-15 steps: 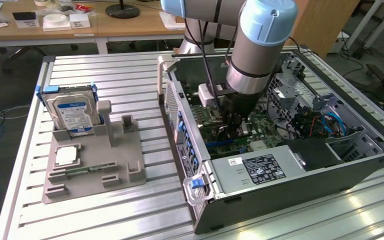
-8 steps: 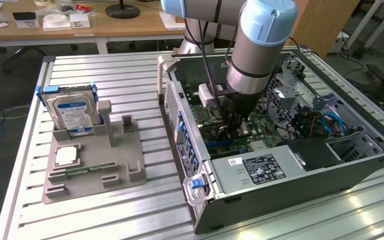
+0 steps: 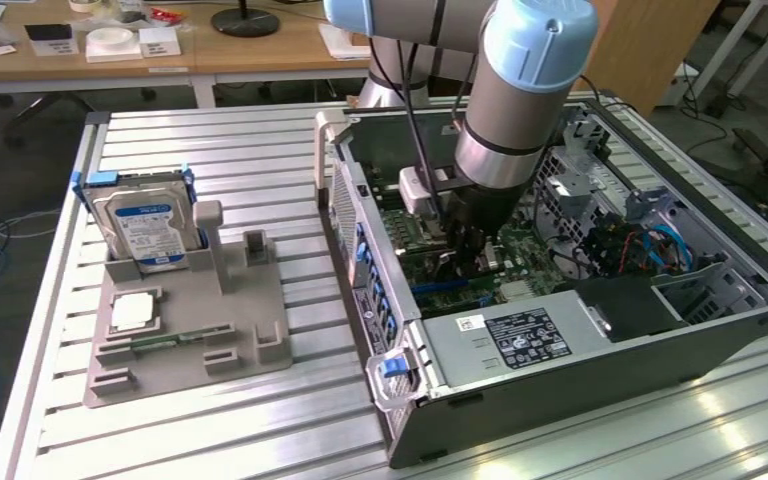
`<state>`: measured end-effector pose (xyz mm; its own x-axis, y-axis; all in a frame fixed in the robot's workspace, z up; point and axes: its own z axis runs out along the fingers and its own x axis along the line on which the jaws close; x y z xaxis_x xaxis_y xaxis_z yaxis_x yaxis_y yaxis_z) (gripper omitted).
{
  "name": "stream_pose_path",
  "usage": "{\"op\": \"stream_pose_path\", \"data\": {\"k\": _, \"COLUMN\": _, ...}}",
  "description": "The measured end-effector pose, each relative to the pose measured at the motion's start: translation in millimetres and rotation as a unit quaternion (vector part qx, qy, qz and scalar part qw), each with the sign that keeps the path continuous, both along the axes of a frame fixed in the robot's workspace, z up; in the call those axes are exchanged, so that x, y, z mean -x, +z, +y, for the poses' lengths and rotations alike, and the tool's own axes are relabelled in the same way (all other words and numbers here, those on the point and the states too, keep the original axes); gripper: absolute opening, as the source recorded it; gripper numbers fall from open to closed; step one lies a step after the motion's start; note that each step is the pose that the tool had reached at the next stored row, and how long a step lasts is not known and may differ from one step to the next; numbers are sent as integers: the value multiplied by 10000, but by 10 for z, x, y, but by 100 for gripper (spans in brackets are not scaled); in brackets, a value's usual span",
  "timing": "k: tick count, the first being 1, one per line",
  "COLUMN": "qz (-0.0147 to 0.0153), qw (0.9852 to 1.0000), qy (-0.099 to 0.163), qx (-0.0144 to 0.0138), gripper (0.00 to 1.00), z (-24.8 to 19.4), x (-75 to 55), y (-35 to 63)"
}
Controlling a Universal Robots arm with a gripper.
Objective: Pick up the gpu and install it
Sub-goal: 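Insert the gpu into the slot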
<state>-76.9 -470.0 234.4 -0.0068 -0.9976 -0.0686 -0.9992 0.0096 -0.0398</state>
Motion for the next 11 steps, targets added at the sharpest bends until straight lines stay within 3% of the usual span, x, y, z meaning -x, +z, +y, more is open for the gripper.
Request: {"op": "stream_pose_path", "data": {"k": 11, "qz": 0, "qw": 10000, "qy": 0, "qx": 0, "gripper": 28, "z": 0, "x": 21, "y": -1}}
